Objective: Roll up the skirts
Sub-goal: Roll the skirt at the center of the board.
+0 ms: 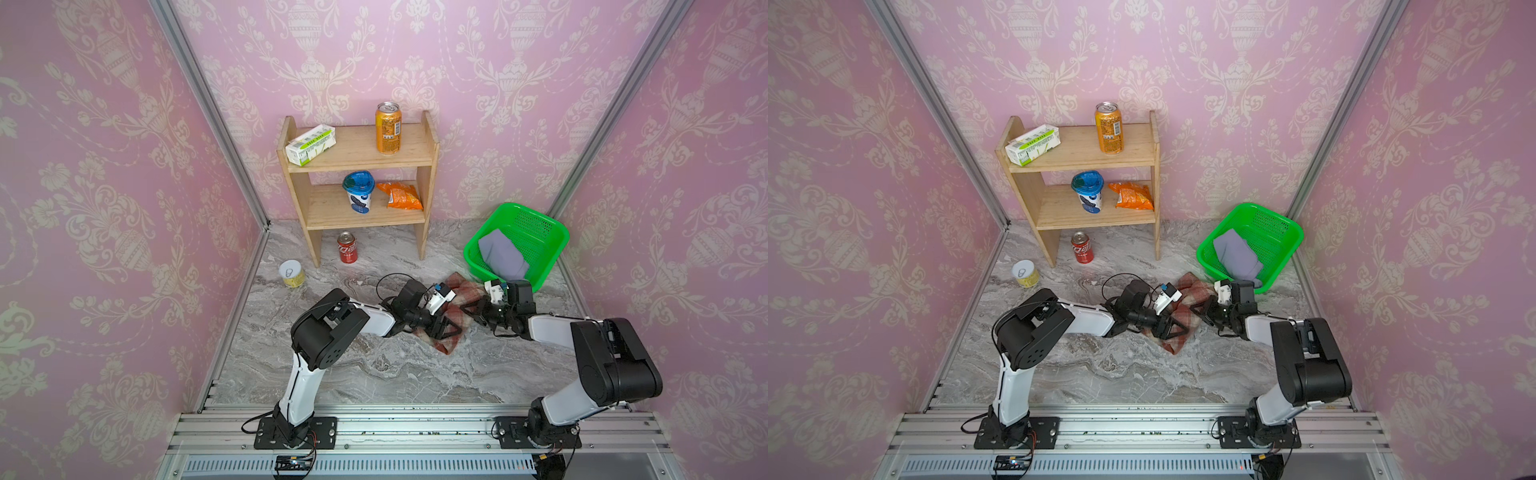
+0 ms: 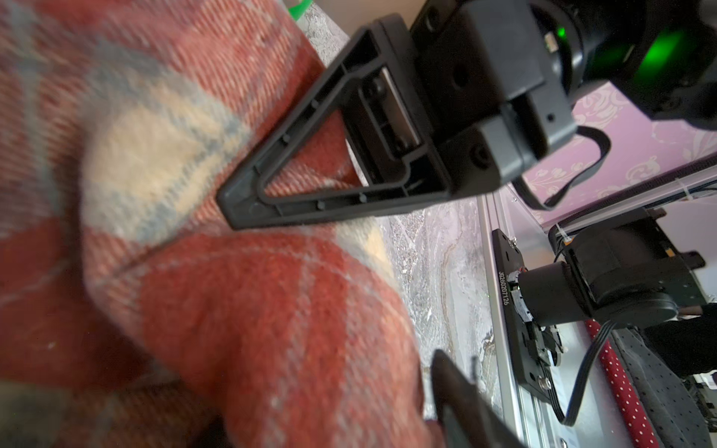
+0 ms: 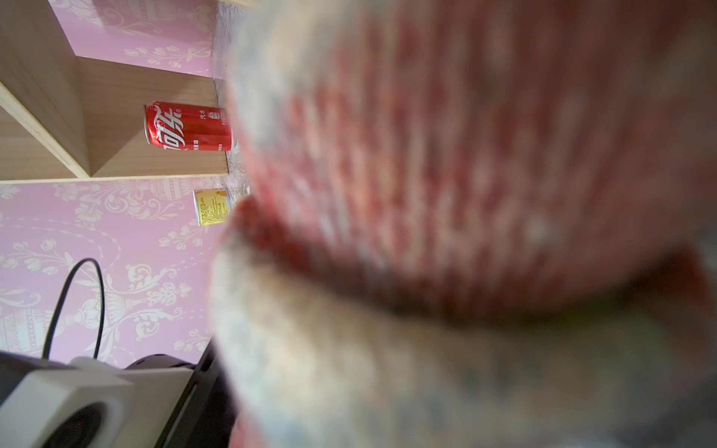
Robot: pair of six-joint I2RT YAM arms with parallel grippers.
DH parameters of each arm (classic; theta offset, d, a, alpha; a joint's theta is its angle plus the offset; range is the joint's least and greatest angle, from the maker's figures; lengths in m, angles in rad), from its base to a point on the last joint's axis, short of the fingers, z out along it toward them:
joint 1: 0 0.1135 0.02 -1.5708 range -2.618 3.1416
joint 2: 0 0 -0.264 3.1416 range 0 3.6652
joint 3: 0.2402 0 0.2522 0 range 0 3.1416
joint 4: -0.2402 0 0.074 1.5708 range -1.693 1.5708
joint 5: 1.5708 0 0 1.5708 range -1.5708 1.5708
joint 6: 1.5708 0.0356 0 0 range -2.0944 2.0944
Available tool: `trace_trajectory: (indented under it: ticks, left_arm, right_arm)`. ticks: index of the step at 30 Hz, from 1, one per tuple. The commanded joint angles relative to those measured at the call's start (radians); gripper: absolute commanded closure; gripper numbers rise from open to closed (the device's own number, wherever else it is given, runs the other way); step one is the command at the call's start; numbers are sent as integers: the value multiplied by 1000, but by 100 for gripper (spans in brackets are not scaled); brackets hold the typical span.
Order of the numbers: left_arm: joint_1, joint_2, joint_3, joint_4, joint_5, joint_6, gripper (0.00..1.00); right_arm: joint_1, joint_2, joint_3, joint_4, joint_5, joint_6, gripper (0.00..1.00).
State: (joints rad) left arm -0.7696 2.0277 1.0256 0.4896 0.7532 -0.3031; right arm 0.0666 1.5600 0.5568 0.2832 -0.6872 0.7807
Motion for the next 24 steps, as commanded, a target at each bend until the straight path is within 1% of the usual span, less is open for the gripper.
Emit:
trace_trajectory:
  ticks: [1,3,5,6,8,10,11,15,18,22,24]
  left_arm:
    - [-6,-144,-34,-200,-180,196,1]
    - [-8,-230,-47,-273,-317,292,1]
    - [-34,-309,-62,-308,-440,402,1]
    - [-60,-335,-57,-338,-493,464,1]
    - [-149,-372,-46,-397,-646,656,1]
    - [-228,-385,-53,-393,-725,778,1]
    - [-254,-381,-52,-390,-736,812,1]
    - [-308,-315,-11,-408,-778,852,1]
    - [-321,-245,7,-370,-791,843,1]
    - [-322,-139,72,-368,-919,819,1]
    - [-320,-100,103,-394,-942,818,1]
  right_arm:
    - [9,-21,25,-84,29,-39,100]
    - [9,-30,28,-101,32,-43,100]
    - [11,-36,29,-114,37,-43,100]
    - [12,-35,30,-115,37,-40,100]
    - [15,-37,27,-113,38,-34,100]
    - [17,-40,27,-114,38,-33,100]
    - [15,-43,27,-118,38,-33,100]
    - [16,-58,33,-140,38,-38,100]
    - [15,-70,34,-154,34,-48,100]
    - [16,-83,29,-163,26,-54,100]
    - [13,-89,28,-169,22,-55,100]
